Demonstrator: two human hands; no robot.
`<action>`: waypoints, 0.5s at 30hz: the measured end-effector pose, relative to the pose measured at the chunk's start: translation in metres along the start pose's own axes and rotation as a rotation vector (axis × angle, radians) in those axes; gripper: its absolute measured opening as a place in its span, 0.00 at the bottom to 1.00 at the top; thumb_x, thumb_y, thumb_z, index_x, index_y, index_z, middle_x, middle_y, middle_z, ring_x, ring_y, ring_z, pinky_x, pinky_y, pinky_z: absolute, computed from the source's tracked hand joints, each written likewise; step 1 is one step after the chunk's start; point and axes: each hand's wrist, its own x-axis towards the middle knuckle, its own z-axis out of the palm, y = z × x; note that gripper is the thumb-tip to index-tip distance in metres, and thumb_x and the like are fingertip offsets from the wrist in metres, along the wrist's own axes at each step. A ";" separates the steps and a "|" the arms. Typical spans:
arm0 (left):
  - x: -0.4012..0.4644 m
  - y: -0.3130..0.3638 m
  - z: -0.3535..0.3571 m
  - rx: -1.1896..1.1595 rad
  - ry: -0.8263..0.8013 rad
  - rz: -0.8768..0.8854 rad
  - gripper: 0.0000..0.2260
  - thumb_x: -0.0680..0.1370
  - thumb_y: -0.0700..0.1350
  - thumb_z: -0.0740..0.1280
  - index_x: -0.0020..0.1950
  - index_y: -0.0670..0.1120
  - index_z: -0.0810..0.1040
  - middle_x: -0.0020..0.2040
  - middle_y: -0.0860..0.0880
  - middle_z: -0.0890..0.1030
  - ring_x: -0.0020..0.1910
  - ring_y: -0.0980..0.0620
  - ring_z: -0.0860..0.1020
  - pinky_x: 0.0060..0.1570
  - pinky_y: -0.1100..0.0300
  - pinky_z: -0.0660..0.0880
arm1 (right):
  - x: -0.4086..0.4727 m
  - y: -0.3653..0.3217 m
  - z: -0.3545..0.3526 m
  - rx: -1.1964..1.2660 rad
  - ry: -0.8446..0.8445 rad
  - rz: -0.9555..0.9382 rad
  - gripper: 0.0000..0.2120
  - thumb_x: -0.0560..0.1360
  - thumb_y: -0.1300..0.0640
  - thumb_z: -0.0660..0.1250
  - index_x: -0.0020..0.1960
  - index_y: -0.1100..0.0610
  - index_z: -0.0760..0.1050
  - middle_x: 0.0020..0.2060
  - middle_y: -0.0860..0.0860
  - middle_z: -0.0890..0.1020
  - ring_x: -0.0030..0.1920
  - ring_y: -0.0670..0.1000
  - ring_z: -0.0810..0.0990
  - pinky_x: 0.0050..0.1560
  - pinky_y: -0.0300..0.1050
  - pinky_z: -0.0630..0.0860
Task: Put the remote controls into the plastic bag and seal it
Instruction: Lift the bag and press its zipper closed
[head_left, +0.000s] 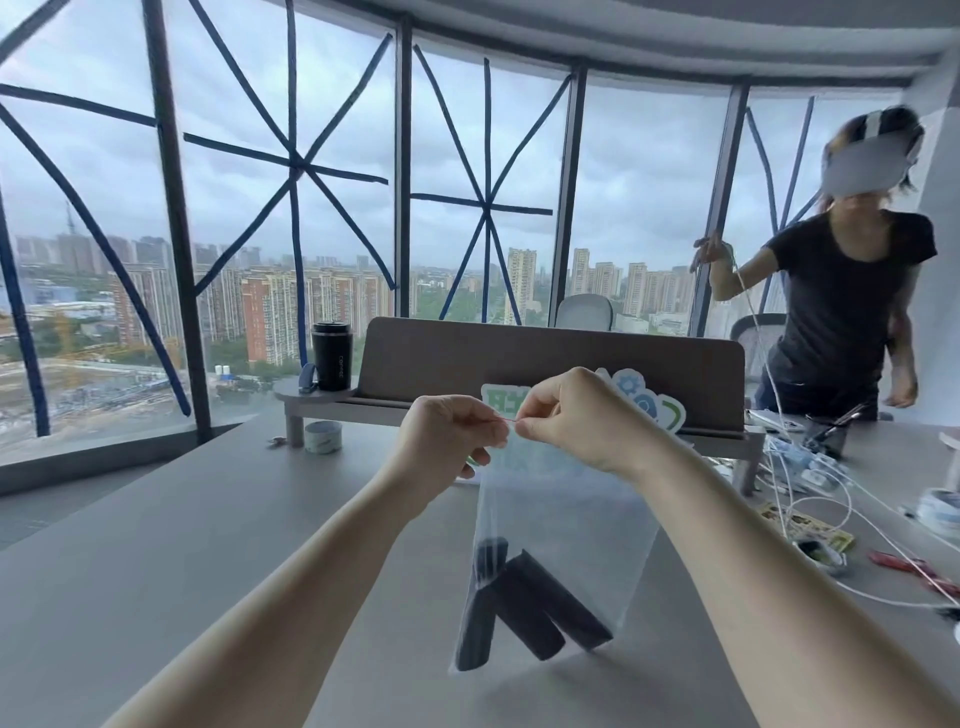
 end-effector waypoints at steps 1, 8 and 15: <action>0.000 0.000 0.001 0.004 -0.001 0.008 0.01 0.70 0.36 0.73 0.40 0.40 0.83 0.29 0.52 0.82 0.25 0.56 0.74 0.23 0.66 0.70 | 0.000 0.000 0.000 0.002 -0.013 -0.004 0.06 0.72 0.54 0.72 0.38 0.54 0.83 0.27 0.43 0.78 0.32 0.42 0.74 0.45 0.51 0.78; 0.001 0.005 0.002 -0.015 0.006 0.044 0.01 0.70 0.34 0.70 0.39 0.38 0.81 0.31 0.47 0.81 0.24 0.54 0.71 0.22 0.65 0.67 | -0.004 -0.006 0.001 -0.140 0.004 -0.063 0.06 0.76 0.53 0.65 0.41 0.51 0.79 0.36 0.43 0.79 0.41 0.51 0.79 0.48 0.55 0.79; 0.000 -0.002 0.004 -0.080 0.123 0.110 0.11 0.70 0.32 0.68 0.32 0.45 0.78 0.33 0.47 0.77 0.22 0.59 0.68 0.23 0.68 0.66 | -0.011 -0.005 0.010 -0.257 0.062 -0.099 0.09 0.79 0.52 0.61 0.44 0.53 0.76 0.44 0.47 0.79 0.45 0.54 0.78 0.48 0.50 0.76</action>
